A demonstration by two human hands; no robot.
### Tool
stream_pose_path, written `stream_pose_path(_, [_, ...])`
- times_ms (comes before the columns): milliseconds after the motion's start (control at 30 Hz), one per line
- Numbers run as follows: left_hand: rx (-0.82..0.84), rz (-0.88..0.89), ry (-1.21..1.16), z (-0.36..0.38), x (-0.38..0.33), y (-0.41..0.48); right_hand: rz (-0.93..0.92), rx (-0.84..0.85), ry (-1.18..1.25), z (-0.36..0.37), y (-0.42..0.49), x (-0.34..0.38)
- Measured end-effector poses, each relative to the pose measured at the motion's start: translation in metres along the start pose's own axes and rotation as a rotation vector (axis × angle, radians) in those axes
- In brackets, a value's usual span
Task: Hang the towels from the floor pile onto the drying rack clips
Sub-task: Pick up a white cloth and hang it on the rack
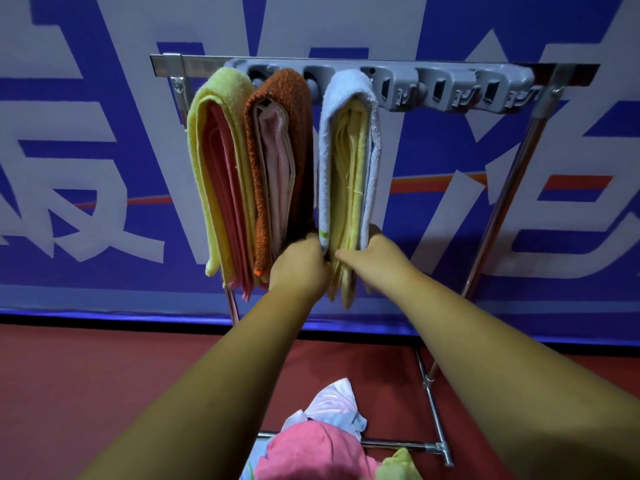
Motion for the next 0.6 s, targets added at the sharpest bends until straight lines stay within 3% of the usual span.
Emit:
stream_pose_path(67, [0.043,0.011,-0.002,0.008,0.002,-0.006,0.063,0.081,-0.024,0.006,-0.010,-0.020])
stream_pose_path(333, [0.152,0.005,0.033,0.048,0.030,-0.034,0.216,0.003,-0.139,0.009,-0.036,-0.098])
stream_pose_path(600, [0.391,0.073,0.015,0.130,0.035,-0.086,0.317,0.110,-0.226,0.038,-0.061,-0.176])
Point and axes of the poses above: each hand's wrist, its own y-axis towards the middle knuckle, its own z-axis out of the palm, x = y × z, the point moved 9 cm from there along y, towards the middle knuckle, and after that the axes turned 12 degrees about y, right-handed, at the moved point
